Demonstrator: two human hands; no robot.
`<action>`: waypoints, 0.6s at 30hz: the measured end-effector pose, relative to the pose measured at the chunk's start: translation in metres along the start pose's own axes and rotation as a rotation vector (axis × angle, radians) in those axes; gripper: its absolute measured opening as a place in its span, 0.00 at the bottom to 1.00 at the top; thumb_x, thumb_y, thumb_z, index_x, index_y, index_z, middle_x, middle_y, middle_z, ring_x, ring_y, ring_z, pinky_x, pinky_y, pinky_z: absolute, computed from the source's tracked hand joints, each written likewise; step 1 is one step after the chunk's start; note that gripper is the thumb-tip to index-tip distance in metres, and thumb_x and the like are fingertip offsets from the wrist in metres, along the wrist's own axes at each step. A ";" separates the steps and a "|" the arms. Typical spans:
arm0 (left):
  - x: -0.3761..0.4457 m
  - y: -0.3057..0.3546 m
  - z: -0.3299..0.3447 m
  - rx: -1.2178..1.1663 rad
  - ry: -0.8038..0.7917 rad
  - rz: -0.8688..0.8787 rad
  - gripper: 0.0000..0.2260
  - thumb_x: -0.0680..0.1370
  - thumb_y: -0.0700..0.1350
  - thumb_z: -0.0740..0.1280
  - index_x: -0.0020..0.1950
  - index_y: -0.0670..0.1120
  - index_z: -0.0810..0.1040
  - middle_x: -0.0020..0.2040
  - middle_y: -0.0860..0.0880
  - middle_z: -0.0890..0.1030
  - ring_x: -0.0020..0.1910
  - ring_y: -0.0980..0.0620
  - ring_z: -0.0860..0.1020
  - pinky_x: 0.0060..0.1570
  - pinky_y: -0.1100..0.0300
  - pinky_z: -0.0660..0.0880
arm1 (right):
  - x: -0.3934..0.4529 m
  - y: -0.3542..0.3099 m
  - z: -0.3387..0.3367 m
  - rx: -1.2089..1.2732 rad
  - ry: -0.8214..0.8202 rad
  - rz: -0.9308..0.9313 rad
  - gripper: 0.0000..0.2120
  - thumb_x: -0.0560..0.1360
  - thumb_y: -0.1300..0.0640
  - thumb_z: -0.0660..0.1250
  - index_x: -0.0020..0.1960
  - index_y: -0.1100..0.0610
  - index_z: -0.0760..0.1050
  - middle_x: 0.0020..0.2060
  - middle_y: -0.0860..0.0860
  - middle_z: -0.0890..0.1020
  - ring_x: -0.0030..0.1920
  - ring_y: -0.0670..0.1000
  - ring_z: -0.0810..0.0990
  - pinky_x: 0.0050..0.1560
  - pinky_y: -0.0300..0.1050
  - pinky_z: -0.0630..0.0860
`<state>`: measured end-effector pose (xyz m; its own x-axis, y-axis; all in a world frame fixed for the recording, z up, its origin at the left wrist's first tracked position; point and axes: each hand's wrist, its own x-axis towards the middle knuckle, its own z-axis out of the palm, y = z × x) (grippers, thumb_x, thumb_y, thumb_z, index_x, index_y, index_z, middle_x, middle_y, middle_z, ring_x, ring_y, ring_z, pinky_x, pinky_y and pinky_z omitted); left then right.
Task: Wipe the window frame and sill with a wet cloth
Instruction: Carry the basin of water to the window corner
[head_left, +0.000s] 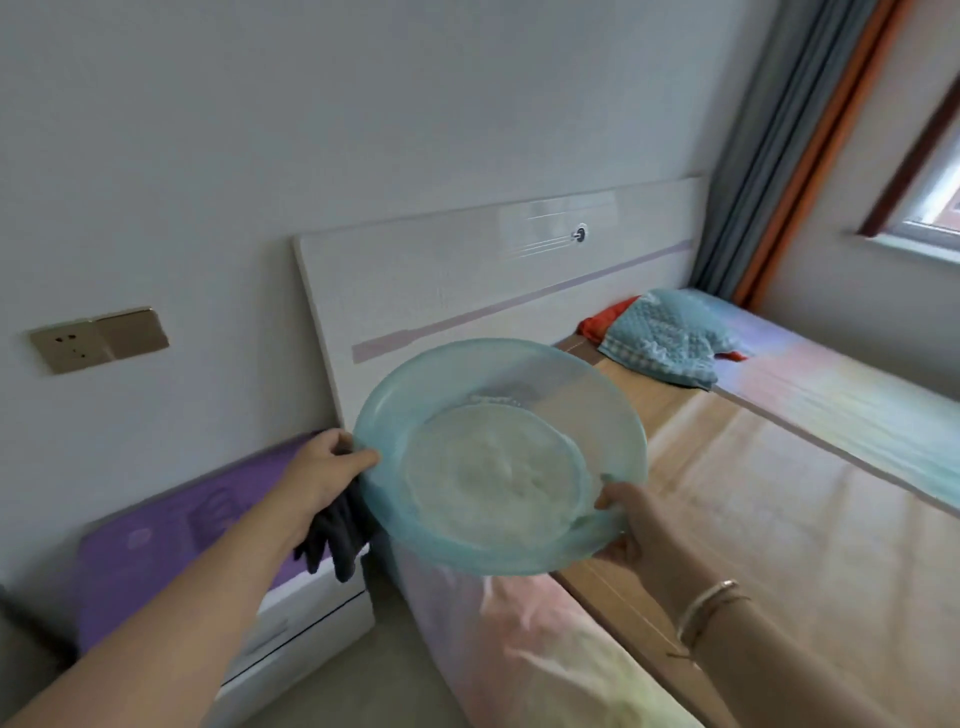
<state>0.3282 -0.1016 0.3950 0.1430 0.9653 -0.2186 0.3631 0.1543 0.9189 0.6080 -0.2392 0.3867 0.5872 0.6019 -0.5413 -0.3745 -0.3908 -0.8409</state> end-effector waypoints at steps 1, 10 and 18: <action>-0.006 0.008 0.019 -0.004 -0.035 0.017 0.03 0.73 0.40 0.70 0.45 0.43 0.77 0.43 0.43 0.81 0.41 0.47 0.78 0.54 0.50 0.74 | -0.006 -0.004 -0.023 0.017 0.032 -0.009 0.05 0.71 0.66 0.61 0.43 0.58 0.72 0.32 0.55 0.75 0.18 0.49 0.76 0.19 0.41 0.74; -0.053 0.070 0.165 0.062 -0.448 0.212 0.13 0.71 0.43 0.71 0.55 0.49 0.79 0.47 0.46 0.82 0.42 0.46 0.80 0.49 0.50 0.77 | -0.067 -0.002 -0.183 0.149 0.386 -0.103 0.17 0.68 0.68 0.61 0.56 0.61 0.74 0.38 0.60 0.79 0.33 0.59 0.80 0.25 0.45 0.77; -0.118 0.143 0.293 0.114 -0.812 0.353 0.14 0.76 0.38 0.68 0.60 0.48 0.75 0.43 0.46 0.79 0.40 0.49 0.76 0.41 0.56 0.72 | -0.137 0.033 -0.290 0.404 0.741 -0.051 0.10 0.69 0.67 0.61 0.48 0.58 0.72 0.34 0.58 0.77 0.27 0.55 0.78 0.22 0.40 0.74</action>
<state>0.6330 -0.2553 0.4558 0.8563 0.4987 -0.1342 0.2577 -0.1873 0.9479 0.7235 -0.5368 0.4340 0.8764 -0.0552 -0.4784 -0.4796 -0.0111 -0.8774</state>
